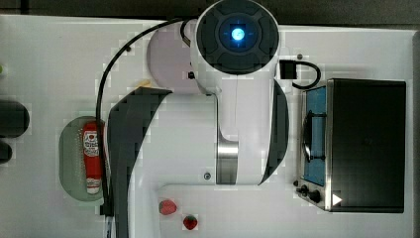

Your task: Pick ketchup from strainer and place it on the table

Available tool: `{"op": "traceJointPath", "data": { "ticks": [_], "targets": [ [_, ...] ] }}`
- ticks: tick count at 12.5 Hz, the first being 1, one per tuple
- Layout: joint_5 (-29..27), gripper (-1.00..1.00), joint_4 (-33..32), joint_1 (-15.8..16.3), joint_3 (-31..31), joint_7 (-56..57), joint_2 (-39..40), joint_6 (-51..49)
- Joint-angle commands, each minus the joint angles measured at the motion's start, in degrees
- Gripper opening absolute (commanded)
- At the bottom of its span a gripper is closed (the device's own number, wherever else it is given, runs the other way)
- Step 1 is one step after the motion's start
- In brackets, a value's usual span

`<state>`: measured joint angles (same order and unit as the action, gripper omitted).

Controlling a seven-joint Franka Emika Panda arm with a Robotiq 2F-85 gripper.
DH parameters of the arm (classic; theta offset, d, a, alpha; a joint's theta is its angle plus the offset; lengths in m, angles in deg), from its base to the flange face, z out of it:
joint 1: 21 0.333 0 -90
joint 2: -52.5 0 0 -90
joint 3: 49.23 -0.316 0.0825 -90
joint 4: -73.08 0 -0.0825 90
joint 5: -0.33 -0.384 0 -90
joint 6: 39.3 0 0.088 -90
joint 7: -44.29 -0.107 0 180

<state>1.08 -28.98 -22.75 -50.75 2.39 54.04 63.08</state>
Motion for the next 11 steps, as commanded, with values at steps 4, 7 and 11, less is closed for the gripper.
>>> {"op": "traceJointPath", "data": {
  "ticks": [4, 7, 11],
  "targets": [
    [-1.96, 1.0, -4.24, -3.94, -8.51, -4.78, -10.4, -5.78],
    [-1.97, 1.0, -4.23, -2.42, -15.09, -4.78, -8.35, -2.55],
    [-1.59, 1.0, -4.28, -1.07, -26.06, -4.88, -4.34, 0.26]
  ]
}}
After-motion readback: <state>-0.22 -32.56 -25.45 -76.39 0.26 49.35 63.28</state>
